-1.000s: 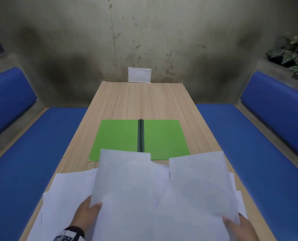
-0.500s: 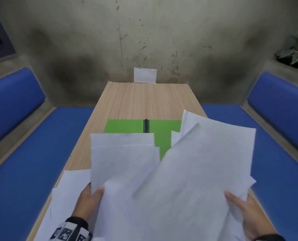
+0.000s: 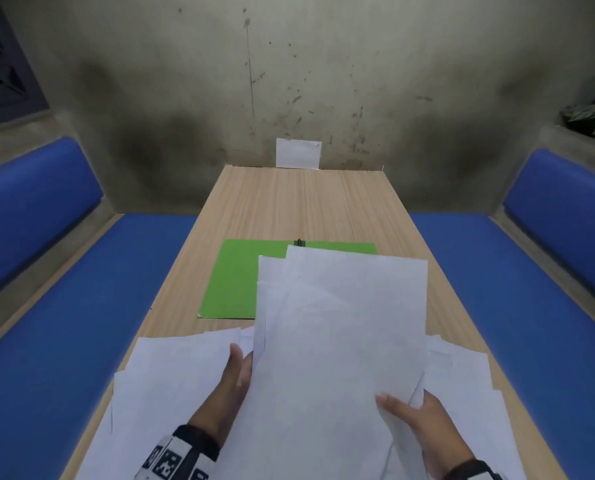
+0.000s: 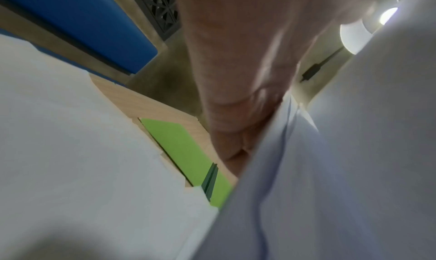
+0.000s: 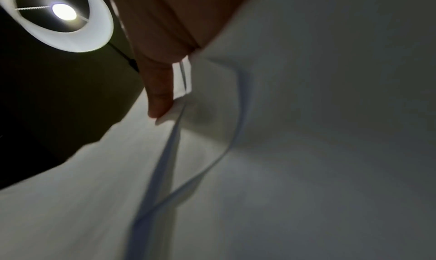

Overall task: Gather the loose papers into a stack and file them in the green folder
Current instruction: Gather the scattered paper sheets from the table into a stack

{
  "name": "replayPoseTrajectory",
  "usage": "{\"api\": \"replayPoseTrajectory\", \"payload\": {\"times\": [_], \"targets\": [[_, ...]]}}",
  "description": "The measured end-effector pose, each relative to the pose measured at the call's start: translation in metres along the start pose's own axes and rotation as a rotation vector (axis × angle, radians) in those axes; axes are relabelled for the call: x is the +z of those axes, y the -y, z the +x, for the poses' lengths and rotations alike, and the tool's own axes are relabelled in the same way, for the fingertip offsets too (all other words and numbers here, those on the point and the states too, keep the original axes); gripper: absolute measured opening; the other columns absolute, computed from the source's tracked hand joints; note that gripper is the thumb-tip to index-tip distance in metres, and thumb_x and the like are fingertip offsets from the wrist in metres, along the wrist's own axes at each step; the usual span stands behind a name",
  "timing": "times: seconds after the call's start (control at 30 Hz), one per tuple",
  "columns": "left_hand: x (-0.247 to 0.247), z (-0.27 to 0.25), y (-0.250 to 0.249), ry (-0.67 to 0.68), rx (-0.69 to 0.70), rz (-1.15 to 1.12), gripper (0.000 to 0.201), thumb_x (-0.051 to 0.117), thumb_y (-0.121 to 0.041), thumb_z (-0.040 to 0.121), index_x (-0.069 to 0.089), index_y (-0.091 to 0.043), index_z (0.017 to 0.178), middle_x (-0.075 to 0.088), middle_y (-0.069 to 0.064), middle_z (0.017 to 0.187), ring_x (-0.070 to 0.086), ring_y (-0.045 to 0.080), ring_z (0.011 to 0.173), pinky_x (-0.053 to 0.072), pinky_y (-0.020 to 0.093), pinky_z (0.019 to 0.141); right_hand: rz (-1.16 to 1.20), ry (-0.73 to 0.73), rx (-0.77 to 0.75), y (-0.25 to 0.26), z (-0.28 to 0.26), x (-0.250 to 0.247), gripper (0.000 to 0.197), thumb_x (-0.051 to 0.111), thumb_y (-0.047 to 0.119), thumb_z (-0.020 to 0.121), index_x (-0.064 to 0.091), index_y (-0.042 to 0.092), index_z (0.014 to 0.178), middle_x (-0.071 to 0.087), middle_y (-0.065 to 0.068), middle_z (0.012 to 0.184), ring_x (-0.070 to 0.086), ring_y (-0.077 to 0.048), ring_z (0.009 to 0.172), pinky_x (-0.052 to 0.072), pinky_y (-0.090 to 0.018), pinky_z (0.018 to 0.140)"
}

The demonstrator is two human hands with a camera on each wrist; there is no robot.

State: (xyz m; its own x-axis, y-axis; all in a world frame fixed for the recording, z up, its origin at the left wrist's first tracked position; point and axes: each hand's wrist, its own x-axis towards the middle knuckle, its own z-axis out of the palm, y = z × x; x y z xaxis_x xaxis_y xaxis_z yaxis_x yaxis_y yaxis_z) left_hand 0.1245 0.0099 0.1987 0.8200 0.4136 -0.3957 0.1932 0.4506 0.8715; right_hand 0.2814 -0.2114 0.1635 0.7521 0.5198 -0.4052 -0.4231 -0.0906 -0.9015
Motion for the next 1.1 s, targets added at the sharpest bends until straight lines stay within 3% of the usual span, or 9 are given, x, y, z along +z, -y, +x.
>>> {"api": "replayPoseTrajectory", "payload": {"times": [0.1, 0.2, 0.23, 0.4, 0.6, 0.67, 0.83, 0.97, 1.1], "targets": [[0.002, -0.003, -0.007, 0.085, 0.106, 0.205, 0.020, 0.047, -0.017, 0.093, 0.058, -0.025, 0.108, 0.075, -0.010, 0.099, 0.071, 0.007, 0.090, 0.053, 0.014, 0.067, -0.020, -0.077, -0.106, 0.013, -0.003, 0.007, 0.089, 0.093, 0.049, 0.023, 0.072, 0.005, 0.097, 0.078, -0.010, 0.092, 0.073, -0.029, 0.089, 0.056, -0.043, 0.084], [-0.002, 0.001, -0.009, -0.016, 0.267, 0.344, 0.023, 0.054, -0.006, 0.089, 0.059, -0.026, 0.100, 0.074, -0.024, 0.089, 0.069, -0.001, 0.087, 0.052, 0.016, 0.072, 0.002, -0.091, -0.213, 0.034, -0.012, 0.013, 0.014, 0.080, 0.011, 0.070, 0.072, 0.009, 0.081, 0.079, -0.003, 0.081, 0.074, -0.014, 0.068, 0.058, -0.026, 0.061], [0.000, 0.000, -0.013, -0.037, 0.309, 0.389, 0.022, 0.054, -0.007, 0.089, 0.059, -0.027, 0.099, 0.073, -0.026, 0.087, 0.068, -0.003, 0.083, 0.051, 0.016, 0.072, 0.010, -0.085, -0.244, 0.040, -0.015, 0.015, 0.009, 0.074, 0.004, 0.075, 0.071, 0.010, 0.081, 0.079, 0.002, 0.077, 0.072, -0.008, 0.060, 0.057, -0.019, 0.053], [0.003, -0.007, -0.024, -0.069, 0.394, 0.427, 0.025, 0.062, -0.009, 0.084, 0.059, -0.032, 0.093, 0.069, -0.036, 0.076, 0.063, -0.017, 0.076, 0.045, 0.000, 0.063, -0.077, -0.031, -0.363, 0.054, -0.017, 0.018, 0.016, 0.071, 0.001, 0.077, 0.069, 0.013, 0.088, 0.078, 0.010, 0.072, 0.072, -0.003, 0.067, 0.052, -0.007, 0.052], [0.004, -0.007, -0.019, -0.095, 0.474, 0.335, 0.037, 0.073, -0.029, 0.070, 0.067, -0.011, 0.103, 0.070, -0.010, 0.106, 0.068, 0.005, 0.091, 0.050, 0.010, 0.072, -0.141, 0.006, -0.451, 0.046, -0.014, 0.024, 0.043, 0.079, 0.023, 0.063, 0.070, 0.009, 0.102, 0.077, -0.008, 0.097, 0.071, -0.023, 0.094, 0.057, -0.034, 0.082], [0.009, -0.005, -0.017, -0.110, 0.495, 0.299, 0.043, 0.074, -0.036, 0.061, 0.069, -0.011, 0.095, 0.073, -0.010, 0.094, 0.068, 0.002, 0.079, 0.051, 0.011, 0.068, -0.124, 0.015, -0.441, 0.044, -0.013, 0.027, 0.041, 0.075, 0.021, 0.062, 0.072, 0.005, 0.099, 0.077, -0.012, 0.096, 0.071, -0.028, 0.096, 0.056, -0.040, 0.085], [0.019, -0.008, -0.027, -0.163, 0.572, 0.212, 0.027, 0.083, -0.011, 0.060, 0.070, -0.003, 0.083, 0.074, 0.001, 0.073, 0.066, 0.009, 0.066, 0.052, 0.016, 0.061, -0.021, 0.002, -0.487, 0.053, -0.015, 0.031, 0.017, 0.074, 0.009, 0.068, 0.078, 0.005, 0.084, 0.078, -0.013, 0.088, 0.071, -0.020, 0.081, 0.058, -0.028, 0.072], [0.011, -0.013, -0.028, -0.158, 0.572, 0.177, 0.044, 0.082, -0.017, 0.044, 0.065, -0.009, 0.083, 0.072, -0.008, 0.072, 0.065, 0.004, 0.064, 0.053, 0.015, 0.058, 0.001, 0.080, -0.482, 0.055, -0.014, 0.027, 0.038, 0.080, 0.023, 0.056, 0.074, 0.005, 0.089, 0.077, -0.013, 0.087, 0.070, -0.019, 0.076, 0.058, -0.022, 0.067], [-0.009, 0.004, 0.007, -0.156, 0.337, 0.240, 0.031, 0.084, -0.017, 0.047, 0.073, -0.018, 0.076, 0.077, -0.005, 0.074, 0.070, 0.007, 0.067, 0.054, 0.016, 0.057, -0.100, 0.131, -0.280, 0.024, 0.003, 0.014, 0.082, 0.091, 0.052, 0.026, 0.074, 0.004, 0.089, 0.079, -0.006, 0.086, 0.074, -0.017, 0.082, 0.059, -0.021, 0.069]]}}
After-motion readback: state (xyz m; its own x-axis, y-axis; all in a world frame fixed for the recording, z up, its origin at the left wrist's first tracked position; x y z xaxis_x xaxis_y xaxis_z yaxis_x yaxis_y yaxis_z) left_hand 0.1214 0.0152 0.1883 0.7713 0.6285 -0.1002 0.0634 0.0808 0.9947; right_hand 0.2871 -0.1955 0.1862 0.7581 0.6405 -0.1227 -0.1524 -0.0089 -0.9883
